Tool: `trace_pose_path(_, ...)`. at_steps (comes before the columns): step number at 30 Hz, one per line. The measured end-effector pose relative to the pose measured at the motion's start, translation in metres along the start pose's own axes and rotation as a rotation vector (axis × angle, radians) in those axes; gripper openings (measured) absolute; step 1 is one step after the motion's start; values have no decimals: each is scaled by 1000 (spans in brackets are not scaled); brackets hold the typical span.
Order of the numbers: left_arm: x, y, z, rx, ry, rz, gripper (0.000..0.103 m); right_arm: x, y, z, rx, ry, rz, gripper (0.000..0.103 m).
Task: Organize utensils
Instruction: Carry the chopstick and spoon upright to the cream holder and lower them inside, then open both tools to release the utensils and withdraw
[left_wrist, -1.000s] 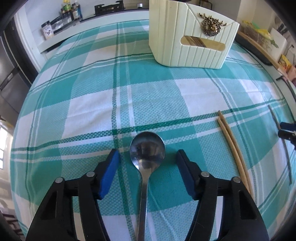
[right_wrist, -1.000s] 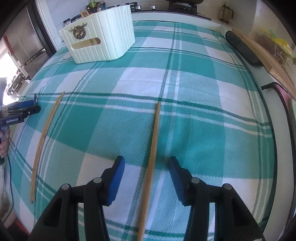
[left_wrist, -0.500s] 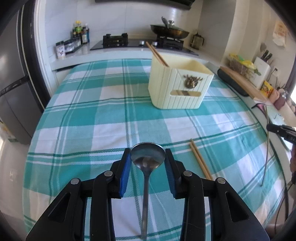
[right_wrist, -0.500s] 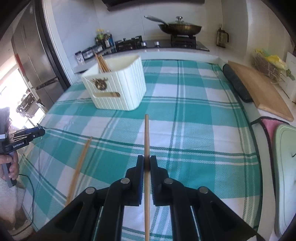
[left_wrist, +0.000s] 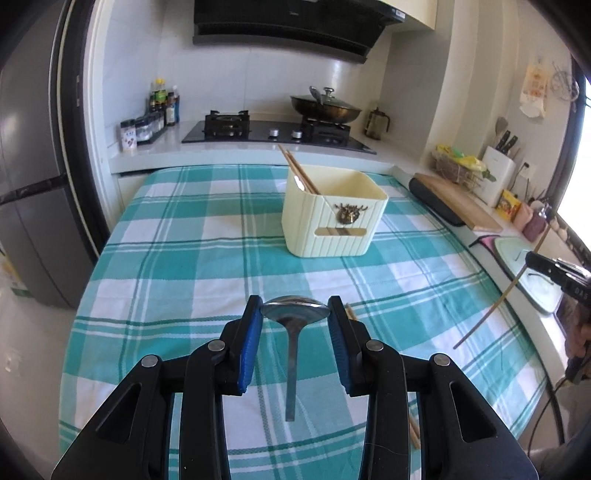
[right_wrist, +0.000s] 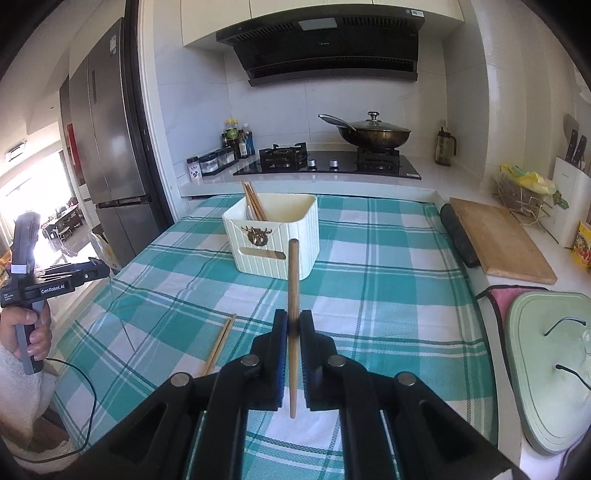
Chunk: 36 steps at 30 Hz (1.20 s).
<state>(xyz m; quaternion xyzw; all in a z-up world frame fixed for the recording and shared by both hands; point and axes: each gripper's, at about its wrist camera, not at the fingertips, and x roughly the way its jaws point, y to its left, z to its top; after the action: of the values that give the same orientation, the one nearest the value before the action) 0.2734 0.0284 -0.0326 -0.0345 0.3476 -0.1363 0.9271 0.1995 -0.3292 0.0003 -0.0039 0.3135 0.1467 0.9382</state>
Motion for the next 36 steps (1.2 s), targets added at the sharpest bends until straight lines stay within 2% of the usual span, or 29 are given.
trace_pose_path(7,-13,-3,33,7,-27,-51,36,3,-3,25,-5,-37,-1,7)
trace_pose_path(13,-22,-3,95,1,-112,-80,36,18,-5,70,-32,-86,-3,7)
trace_pose_path(16,-19,-4,135,-17,-182,-77,36,27,-3,105,-55,-134,5,7)
trace_pose_path(22,7,-5,203,-97,-339,-64,36,45,13,175,-129,-324,9,7)
trace_pose_path(25,44,-3,221,-147,-346,-44,36,74,17,200,-134,-355,22,7)
trace_pose_path(29,107,2,224,-196,-254,-34,36,129,16,209,-132,-285,13,7)
trace_pose_path(34,187,7,207,-215,-29,-27,36,216,2,197,-106,7,49,7)
trace_pose_path(36,208,8,198,-221,30,-24,36,240,-5,189,-85,85,43,7)
